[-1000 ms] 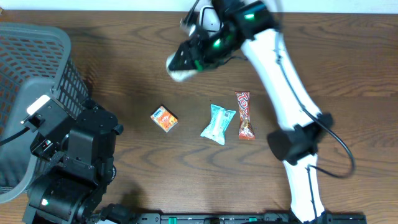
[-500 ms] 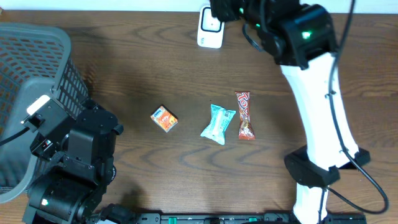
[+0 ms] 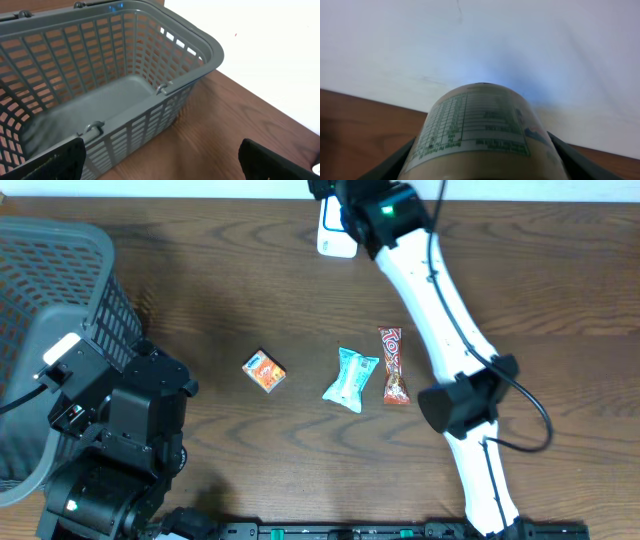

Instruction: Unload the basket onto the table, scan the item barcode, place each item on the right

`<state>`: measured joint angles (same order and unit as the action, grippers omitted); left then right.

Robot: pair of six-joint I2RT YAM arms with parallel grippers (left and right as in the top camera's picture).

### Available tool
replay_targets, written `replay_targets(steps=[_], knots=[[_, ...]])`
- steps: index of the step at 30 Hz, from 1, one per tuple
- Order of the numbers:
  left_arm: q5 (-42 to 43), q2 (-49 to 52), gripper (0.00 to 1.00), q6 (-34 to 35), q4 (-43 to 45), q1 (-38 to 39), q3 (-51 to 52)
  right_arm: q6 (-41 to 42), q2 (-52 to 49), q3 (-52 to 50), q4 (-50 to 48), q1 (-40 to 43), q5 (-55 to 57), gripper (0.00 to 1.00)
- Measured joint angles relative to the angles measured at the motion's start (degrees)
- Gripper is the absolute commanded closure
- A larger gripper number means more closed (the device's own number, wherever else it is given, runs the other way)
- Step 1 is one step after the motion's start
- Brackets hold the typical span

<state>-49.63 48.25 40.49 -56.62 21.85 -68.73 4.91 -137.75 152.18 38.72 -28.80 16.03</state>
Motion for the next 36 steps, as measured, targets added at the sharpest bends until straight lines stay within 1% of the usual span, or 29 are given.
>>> replay_targets(steps=[4, 9, 15, 18, 25, 29, 36], knots=[[0.0, 0.0, 0.02, 0.0, 0.0, 0.0, 0.0, -0.5, -6.0, -0.1, -5.5, 0.0, 3.1, 0.4], [0.0, 0.0, 0.02, 0.0, 0.0, 0.0, 0.0, -0.7, -10.4, -0.5, -9.3, -0.2, 7.8, 0.42], [0.0, 0.0, 0.02, 0.0, 0.0, 0.0, 0.0, -0.7, -11.0, -0.7, -11.4, -0.2, 13.7, 0.42], [0.0, 0.0, 0.02, 0.0, 0.0, 0.0, 0.0, -0.7, -11.3, -0.7, -13.0, -0.2, 14.7, 0.42], [0.0, 0.0, 0.02, 0.0, 0.0, 0.0, 0.0, -0.6, -14.4, -0.7, -19.5, -0.2, 16.5, 0.42], [0.0, 0.0, 0.02, 0.0, 0.0, 0.0, 0.0, -0.7, -16.0, -1.2, -22.4, -0.2, 19.6, 0.42], [0.0, 0.0, 0.02, 0.0, 0.0, 0.0, 0.0, -0.7, -17.6, -1.2, -23.5, -0.2, 22.6, 0.43]])
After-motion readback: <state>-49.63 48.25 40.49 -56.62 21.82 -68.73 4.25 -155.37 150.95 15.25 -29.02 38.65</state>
